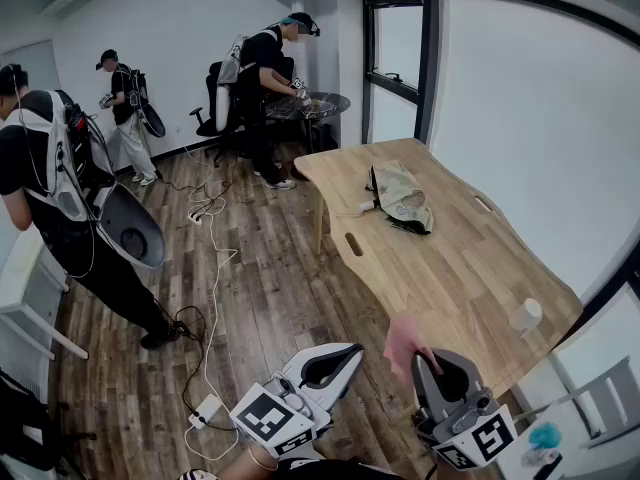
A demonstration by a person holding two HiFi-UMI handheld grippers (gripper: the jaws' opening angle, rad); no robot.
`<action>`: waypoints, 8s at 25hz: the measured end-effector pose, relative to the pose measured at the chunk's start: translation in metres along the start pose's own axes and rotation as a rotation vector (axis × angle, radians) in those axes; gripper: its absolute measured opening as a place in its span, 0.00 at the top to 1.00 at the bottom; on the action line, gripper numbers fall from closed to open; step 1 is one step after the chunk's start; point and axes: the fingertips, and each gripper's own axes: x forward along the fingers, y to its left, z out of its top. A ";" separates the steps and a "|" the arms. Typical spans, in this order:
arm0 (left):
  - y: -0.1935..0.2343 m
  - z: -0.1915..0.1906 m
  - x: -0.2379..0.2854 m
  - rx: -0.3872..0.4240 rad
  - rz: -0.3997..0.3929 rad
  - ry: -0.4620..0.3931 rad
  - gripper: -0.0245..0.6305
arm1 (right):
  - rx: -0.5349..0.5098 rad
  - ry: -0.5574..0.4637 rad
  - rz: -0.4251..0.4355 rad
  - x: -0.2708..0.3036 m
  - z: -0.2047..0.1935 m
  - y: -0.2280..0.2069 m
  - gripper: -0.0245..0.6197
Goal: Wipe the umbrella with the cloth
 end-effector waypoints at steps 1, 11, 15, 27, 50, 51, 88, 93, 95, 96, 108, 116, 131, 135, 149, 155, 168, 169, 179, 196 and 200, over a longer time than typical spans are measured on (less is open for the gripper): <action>-0.001 0.000 0.000 -0.001 -0.001 0.000 0.98 | 0.000 0.000 0.001 -0.001 0.000 0.001 0.93; 0.000 0.000 0.003 0.004 -0.010 0.000 0.98 | 0.030 -0.016 -0.006 0.001 -0.002 -0.005 0.93; 0.011 -0.006 0.006 0.016 -0.019 0.017 0.98 | 0.050 -0.024 -0.018 0.010 -0.008 -0.011 0.93; 0.082 -0.007 0.006 0.005 -0.065 0.041 0.98 | 0.052 -0.006 -0.103 0.068 -0.030 -0.020 0.93; 0.272 0.004 -0.019 0.007 -0.169 0.078 0.98 | -0.028 0.035 -0.309 0.226 -0.075 -0.012 0.93; 0.274 0.002 -0.019 0.001 -0.175 0.081 0.98 | -0.033 0.041 -0.313 0.229 -0.075 -0.012 0.93; 0.334 -0.045 0.256 0.018 -0.373 0.156 0.91 | -0.097 0.008 -0.571 0.242 -0.078 -0.281 0.93; 0.329 -0.069 0.291 0.010 -0.390 0.208 0.90 | -0.096 0.017 -0.601 0.231 -0.086 -0.309 0.93; 0.326 -0.081 0.301 0.000 -0.393 0.236 0.90 | -0.086 0.023 -0.619 0.226 -0.090 -0.317 0.93; 0.324 -0.087 0.305 -0.001 -0.403 0.242 0.90 | -0.081 0.025 -0.627 0.224 -0.092 -0.320 0.93; 0.307 -0.149 0.383 0.036 -0.538 0.275 0.78 | -0.074 0.027 -0.759 0.217 -0.105 -0.359 0.93; 0.322 -0.211 0.435 0.049 -0.555 0.329 0.69 | -0.053 0.067 -0.864 0.219 -0.120 -0.393 0.93; 0.311 -0.319 0.478 0.226 -0.623 0.563 0.62 | 0.032 0.099 -0.968 0.203 -0.145 -0.434 0.93; 0.315 -0.341 0.490 0.271 -0.573 0.649 0.60 | 0.026 0.069 -0.984 0.192 -0.142 -0.439 0.93; 0.338 -0.333 0.505 0.241 -0.391 0.650 0.93 | 0.018 0.073 -0.926 0.191 -0.134 -0.439 0.93; 0.354 -0.302 0.501 0.188 -0.348 0.592 0.94 | 0.011 0.078 -0.901 0.190 -0.130 -0.438 0.93; 0.397 -0.244 0.483 0.213 -0.319 0.489 0.94 | 0.019 0.028 -0.817 0.218 -0.131 -0.442 0.93; 0.398 -0.242 0.482 0.210 -0.322 0.487 0.94 | 0.020 0.025 -0.815 0.220 -0.131 -0.442 0.93; 0.405 -0.226 0.483 0.160 -0.362 0.445 0.94 | 0.027 0.044 -0.811 0.240 -0.147 -0.448 0.93; 0.441 -0.205 0.517 -0.017 -0.661 0.441 0.94 | -0.001 0.109 -0.990 0.300 -0.200 -0.499 0.93; 0.452 -0.206 0.524 -0.041 -0.712 0.442 0.94 | -0.011 0.130 -1.037 0.308 -0.214 -0.516 0.93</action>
